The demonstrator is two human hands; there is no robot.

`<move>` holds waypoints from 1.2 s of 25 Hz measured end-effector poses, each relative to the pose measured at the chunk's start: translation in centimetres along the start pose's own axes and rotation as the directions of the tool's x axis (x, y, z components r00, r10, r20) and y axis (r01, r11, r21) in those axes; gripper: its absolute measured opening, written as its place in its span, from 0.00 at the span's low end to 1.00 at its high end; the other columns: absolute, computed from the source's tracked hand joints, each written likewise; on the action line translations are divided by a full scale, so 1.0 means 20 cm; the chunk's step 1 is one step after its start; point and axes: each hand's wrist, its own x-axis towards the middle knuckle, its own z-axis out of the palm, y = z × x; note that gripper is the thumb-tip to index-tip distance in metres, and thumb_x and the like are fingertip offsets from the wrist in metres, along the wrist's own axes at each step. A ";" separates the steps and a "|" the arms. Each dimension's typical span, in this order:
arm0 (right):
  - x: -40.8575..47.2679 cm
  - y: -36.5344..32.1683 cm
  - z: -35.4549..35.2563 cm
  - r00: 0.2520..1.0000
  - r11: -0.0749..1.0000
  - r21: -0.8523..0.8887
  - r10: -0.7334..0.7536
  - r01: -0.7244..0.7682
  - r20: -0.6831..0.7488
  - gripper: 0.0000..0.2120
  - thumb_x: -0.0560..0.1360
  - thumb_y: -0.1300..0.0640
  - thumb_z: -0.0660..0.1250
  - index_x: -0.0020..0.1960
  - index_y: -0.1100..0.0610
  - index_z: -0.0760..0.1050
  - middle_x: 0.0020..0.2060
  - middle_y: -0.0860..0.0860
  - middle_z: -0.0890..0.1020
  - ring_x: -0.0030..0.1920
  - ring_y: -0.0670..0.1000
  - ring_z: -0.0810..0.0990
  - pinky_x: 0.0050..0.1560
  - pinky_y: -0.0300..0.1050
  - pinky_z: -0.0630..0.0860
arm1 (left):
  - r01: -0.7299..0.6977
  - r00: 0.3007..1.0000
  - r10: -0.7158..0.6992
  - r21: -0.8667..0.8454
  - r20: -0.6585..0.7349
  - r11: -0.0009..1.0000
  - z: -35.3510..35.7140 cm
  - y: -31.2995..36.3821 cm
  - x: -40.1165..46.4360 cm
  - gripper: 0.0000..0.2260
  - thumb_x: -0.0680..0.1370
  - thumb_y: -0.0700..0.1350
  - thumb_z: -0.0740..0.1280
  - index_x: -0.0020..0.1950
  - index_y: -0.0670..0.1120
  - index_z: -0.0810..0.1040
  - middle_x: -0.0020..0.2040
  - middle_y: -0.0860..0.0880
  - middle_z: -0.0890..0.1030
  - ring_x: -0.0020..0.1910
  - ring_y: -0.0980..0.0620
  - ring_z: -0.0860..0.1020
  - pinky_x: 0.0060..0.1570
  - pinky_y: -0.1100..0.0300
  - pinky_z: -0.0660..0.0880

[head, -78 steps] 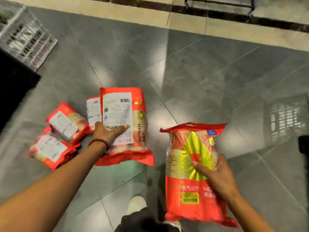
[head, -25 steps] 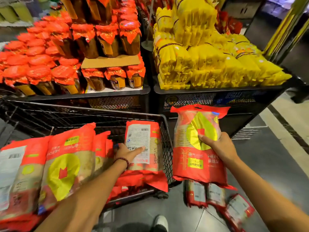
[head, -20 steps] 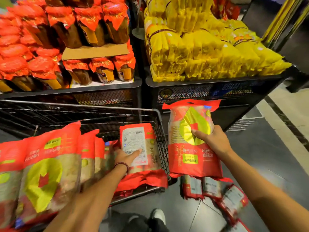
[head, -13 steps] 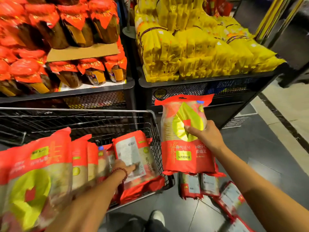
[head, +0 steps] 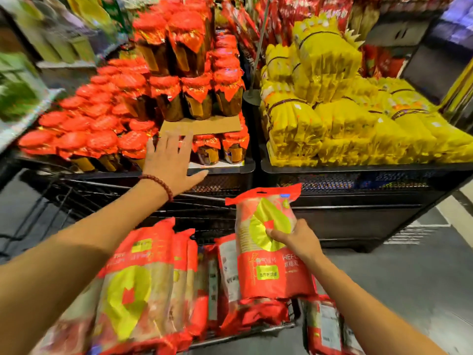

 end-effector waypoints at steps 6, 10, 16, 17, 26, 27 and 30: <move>0.04 0.21 0.40 0.947 0.970 -0.154 0.222 -0.189 0.232 0.39 0.62 0.37 0.78 0.61 0.64 0.76 0.53 0.56 0.82 0.53 0.55 0.82 0.54 0.48 0.77 | 0.060 0.995 -0.057 -0.037 0.082 0.998 0.10 -0.15 -0.11 0.41 0.72 0.66 0.63 0.77 0.47 0.56 0.77 0.42 0.58 0.75 0.41 0.59 0.69 0.36 0.58; 0.03 -0.01 0.21 0.999 0.897 -0.439 0.049 -0.042 0.004 0.36 0.74 0.41 0.69 0.71 0.64 0.64 0.66 0.63 0.71 0.67 0.65 0.71 0.63 0.54 0.71 | 0.048 0.994 -0.043 -0.046 0.101 0.998 0.09 -0.17 -0.10 0.40 0.72 0.65 0.64 0.77 0.46 0.56 0.77 0.41 0.59 0.75 0.41 0.59 0.69 0.35 0.58; -0.01 -0.37 -0.32 0.751 0.483 -0.847 -0.639 0.222 -0.167 0.35 0.73 0.41 0.67 0.72 0.62 0.69 0.69 0.63 0.74 0.67 0.67 0.72 0.62 0.61 0.73 | -0.143 0.990 0.143 -0.041 -0.013 0.989 -0.08 0.11 0.05 0.40 0.71 0.67 0.62 0.77 0.47 0.56 0.76 0.40 0.60 0.74 0.39 0.60 0.68 0.34 0.61; -0.05 -0.36 -0.41 0.728 0.456 -0.871 -0.658 0.182 -0.192 0.35 0.73 0.40 0.67 0.73 0.60 0.70 0.70 0.62 0.74 0.68 0.67 0.72 0.63 0.62 0.72 | -0.188 0.982 0.187 -0.054 -0.030 0.981 -0.10 0.20 0.08 0.40 0.71 0.67 0.62 0.77 0.47 0.56 0.77 0.41 0.59 0.75 0.40 0.60 0.68 0.35 0.60; -0.68 0.43 -1.11 0.749 0.571 -0.793 -0.426 -0.213 -0.508 0.34 0.72 0.42 0.68 0.72 0.60 0.71 0.70 0.63 0.73 0.67 0.67 0.73 0.59 0.65 0.74 | -0.568 0.822 0.568 -0.150 -0.048 0.809 -0.22 1.33 -0.04 0.43 0.71 0.70 0.59 0.78 0.47 0.52 0.77 0.40 0.58 0.75 0.40 0.58 0.70 0.34 0.55; -0.78 0.57 -1.18 0.741 0.584 -0.765 -0.382 -0.270 -0.553 0.34 0.70 0.42 0.70 0.70 0.61 0.73 0.68 0.63 0.75 0.64 0.68 0.75 0.56 0.65 0.75 | -0.609 0.791 0.611 -0.155 -0.041 0.778 -0.24 1.48 -0.11 0.43 0.71 0.70 0.59 0.78 0.48 0.52 0.77 0.40 0.57 0.75 0.40 0.58 0.70 0.34 0.56; -1.09 0.99 -1.37 0.727 0.613 -0.672 -0.220 -0.415 -0.650 0.33 0.71 0.43 0.70 0.69 0.61 0.71 0.68 0.64 0.74 0.63 0.68 0.75 0.57 0.62 0.75 | -0.702 0.705 0.709 -0.165 -0.026 0.693 -0.29 1.91 -0.30 0.42 0.72 0.70 0.58 0.78 0.48 0.51 0.78 0.41 0.57 0.76 0.41 0.58 0.70 0.35 0.56</move>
